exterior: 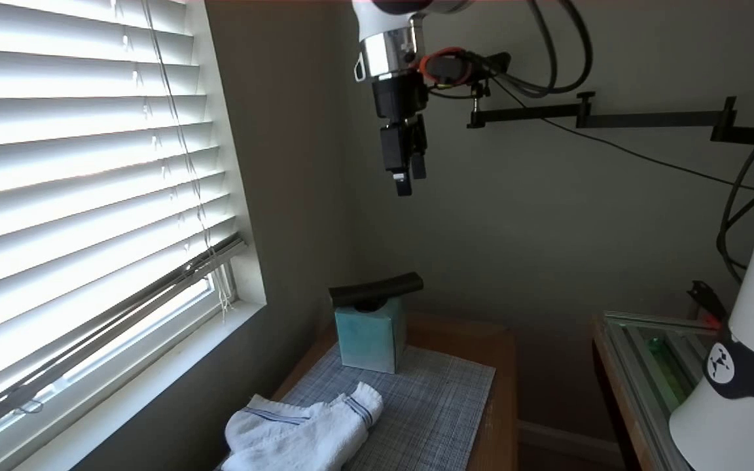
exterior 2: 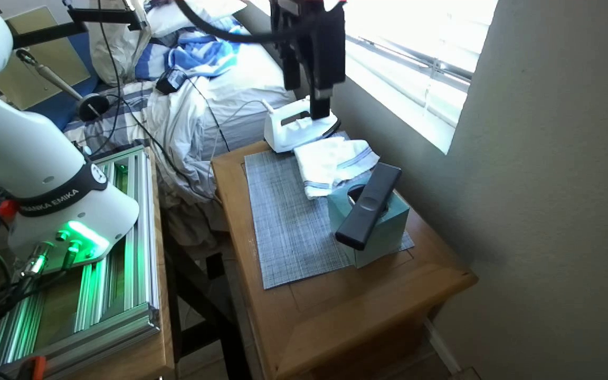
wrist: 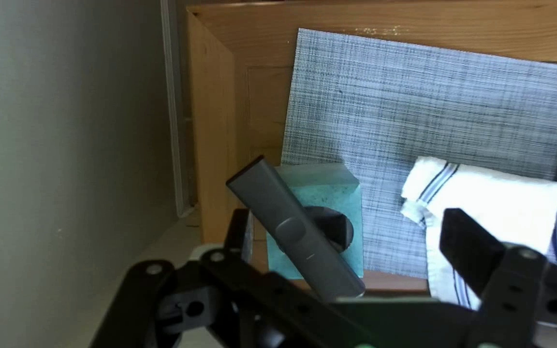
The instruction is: Remove the black remote from the blue box and put it on the white towel
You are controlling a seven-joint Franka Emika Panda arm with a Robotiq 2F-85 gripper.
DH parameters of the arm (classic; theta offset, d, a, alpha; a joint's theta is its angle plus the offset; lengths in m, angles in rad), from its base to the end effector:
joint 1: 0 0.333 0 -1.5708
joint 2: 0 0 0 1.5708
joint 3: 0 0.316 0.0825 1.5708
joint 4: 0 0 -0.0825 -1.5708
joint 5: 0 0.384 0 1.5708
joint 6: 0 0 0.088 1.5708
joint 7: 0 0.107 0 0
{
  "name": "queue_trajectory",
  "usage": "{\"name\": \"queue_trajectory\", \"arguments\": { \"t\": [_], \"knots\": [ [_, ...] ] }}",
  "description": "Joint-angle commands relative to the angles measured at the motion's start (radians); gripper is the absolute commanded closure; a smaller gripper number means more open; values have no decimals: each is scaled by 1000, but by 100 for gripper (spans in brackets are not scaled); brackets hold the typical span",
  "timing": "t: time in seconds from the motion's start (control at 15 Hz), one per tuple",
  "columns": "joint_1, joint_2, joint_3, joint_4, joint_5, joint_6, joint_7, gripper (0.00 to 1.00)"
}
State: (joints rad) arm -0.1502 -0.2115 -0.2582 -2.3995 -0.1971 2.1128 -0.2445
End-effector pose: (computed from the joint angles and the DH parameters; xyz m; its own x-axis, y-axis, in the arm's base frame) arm 0.4146 -0.1898 0.3881 0.9928 -0.0518 -0.1077 -0.0430 -0.9957 0.0825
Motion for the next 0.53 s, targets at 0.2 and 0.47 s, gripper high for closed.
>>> {"name": "queue_trajectory", "arguments": {
  "t": [0.2,0.47],
  "knots": [
    [-17,145,24,60,2,10,0,0],
    [-11,194,27,61,-24,116,-129,0]
  ]
}}
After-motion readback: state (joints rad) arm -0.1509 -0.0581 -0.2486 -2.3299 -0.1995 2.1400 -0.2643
